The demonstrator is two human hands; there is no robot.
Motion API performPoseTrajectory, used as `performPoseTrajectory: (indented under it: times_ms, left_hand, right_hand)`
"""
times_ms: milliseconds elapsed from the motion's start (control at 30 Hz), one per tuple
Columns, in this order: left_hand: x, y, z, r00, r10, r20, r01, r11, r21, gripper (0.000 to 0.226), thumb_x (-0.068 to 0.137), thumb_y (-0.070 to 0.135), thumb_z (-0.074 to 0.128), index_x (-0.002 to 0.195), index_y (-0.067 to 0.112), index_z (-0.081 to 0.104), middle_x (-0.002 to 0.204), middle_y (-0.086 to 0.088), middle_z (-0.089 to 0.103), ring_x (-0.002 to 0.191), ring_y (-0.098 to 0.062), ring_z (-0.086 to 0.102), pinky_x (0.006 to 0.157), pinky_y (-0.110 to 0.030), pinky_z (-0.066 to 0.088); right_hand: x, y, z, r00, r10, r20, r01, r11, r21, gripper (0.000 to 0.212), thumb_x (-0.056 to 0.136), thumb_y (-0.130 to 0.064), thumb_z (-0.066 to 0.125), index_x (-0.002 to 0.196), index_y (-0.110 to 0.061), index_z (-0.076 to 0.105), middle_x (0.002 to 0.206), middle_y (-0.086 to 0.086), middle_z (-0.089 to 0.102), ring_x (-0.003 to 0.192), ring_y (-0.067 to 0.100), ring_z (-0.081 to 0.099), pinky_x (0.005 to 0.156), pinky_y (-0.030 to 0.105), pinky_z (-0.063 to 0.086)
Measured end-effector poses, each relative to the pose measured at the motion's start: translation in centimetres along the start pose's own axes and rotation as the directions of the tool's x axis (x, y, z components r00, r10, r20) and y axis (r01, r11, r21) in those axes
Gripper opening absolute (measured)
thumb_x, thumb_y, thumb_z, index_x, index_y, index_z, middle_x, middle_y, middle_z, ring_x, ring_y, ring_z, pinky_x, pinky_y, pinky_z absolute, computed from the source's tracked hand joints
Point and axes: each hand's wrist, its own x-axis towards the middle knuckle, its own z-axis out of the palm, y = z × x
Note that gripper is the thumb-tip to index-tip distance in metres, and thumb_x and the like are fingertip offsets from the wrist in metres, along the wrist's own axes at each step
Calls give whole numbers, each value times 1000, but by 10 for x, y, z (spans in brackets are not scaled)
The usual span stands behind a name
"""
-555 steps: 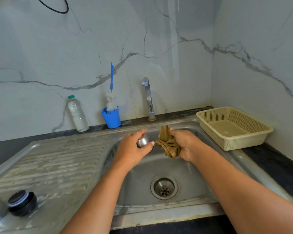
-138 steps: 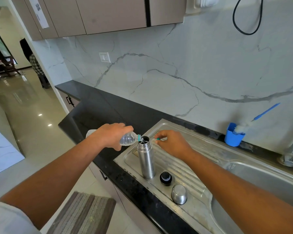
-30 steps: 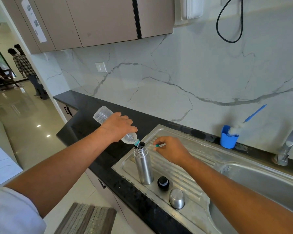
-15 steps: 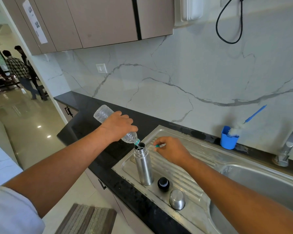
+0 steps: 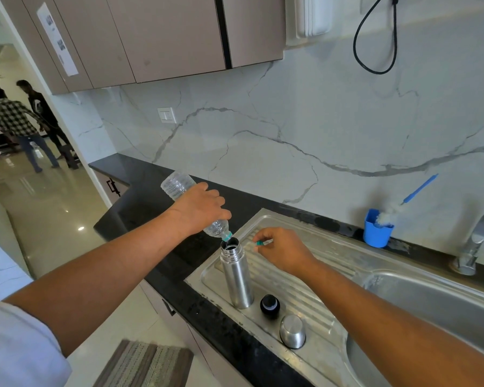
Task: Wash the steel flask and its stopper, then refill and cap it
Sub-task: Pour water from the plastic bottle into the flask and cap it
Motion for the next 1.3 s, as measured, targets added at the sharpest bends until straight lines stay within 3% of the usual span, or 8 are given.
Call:
performPoseTrajectory:
  times_ms: [700, 833, 900, 967, 1067, 1167, 1300]
  left_hand:
    - [7, 4, -8, 997, 73, -12, -72, 993, 99, 76, 87, 28, 82, 149, 37, 39, 135, -2, 56, 127, -24, 51, 102, -41, 40]
    - [4, 3, -4, 999, 3, -42, -2, 1000, 27, 78, 85, 24, 82, 149, 36, 39, 136, 0, 54, 128, -24, 50, 103, -41, 39]
    - [-1, 3, -2, 992, -104, -70, 94, 987, -129, 78, 83, 23, 80, 148, 36, 38, 135, 2, 54, 126, -23, 50, 103, -40, 38]
    - [-6, 7, -2, 968, -234, -86, 188, 911, -368, 77, 82, 29, 77, 147, 35, 38, 134, 5, 55, 124, -21, 51, 101, -40, 40]
    - [-11, 20, -11, 909, -406, -97, 224, 670, -708, 76, 81, 39, 76, 147, 31, 39, 132, 4, 58, 119, -21, 55, 94, -39, 46]
    - [-10, 45, -33, 834, -534, -137, 118, 416, -902, 74, 81, 46, 78, 144, 29, 41, 130, 7, 59, 111, -17, 59, 85, -37, 51]
    - [6, 75, -60, 792, -603, -95, -71, 63, -995, 77, 77, 55, 80, 140, 35, 41, 122, 12, 61, 103, -13, 63, 84, -41, 56]
  right_hand:
    - [1, 3, 1, 1000, -10, -10, 10, 1000, 6, 22, 95, -19, 70, 116, -22, 76, 118, -6, 71, 100, 10, 66, 89, 22, 50]
    - [1, 3, 0, 1000, -16, -20, 17, 1000, 26, 20, 95, -18, 70, 114, -22, 76, 117, -8, 70, 99, 8, 66, 87, 20, 49]
    - [3, 4, -3, 998, -12, -59, 17, 996, 87, 20, 94, -18, 72, 113, -23, 75, 115, -8, 71, 100, 10, 69, 90, 23, 53]
    - [4, 0, -12, 991, -11, -130, 37, 978, 205, 24, 92, -20, 75, 116, -22, 72, 111, -9, 70, 96, 7, 69, 88, 18, 54]
    - [6, -12, -36, 967, 39, -253, 83, 887, 454, 27, 91, -21, 78, 116, -22, 70, 104, -11, 68, 90, 3, 70, 77, 9, 51]
    - [6, -28, -71, 939, 38, -342, 171, 809, 562, 18, 89, -21, 80, 106, -22, 74, 96, -11, 72, 79, -3, 69, 75, 14, 53]
    - [-3, -33, -113, 935, -67, -349, 252, 819, 516, 17, 88, -17, 81, 102, -27, 76, 103, -5, 76, 93, 7, 72, 86, 23, 56]
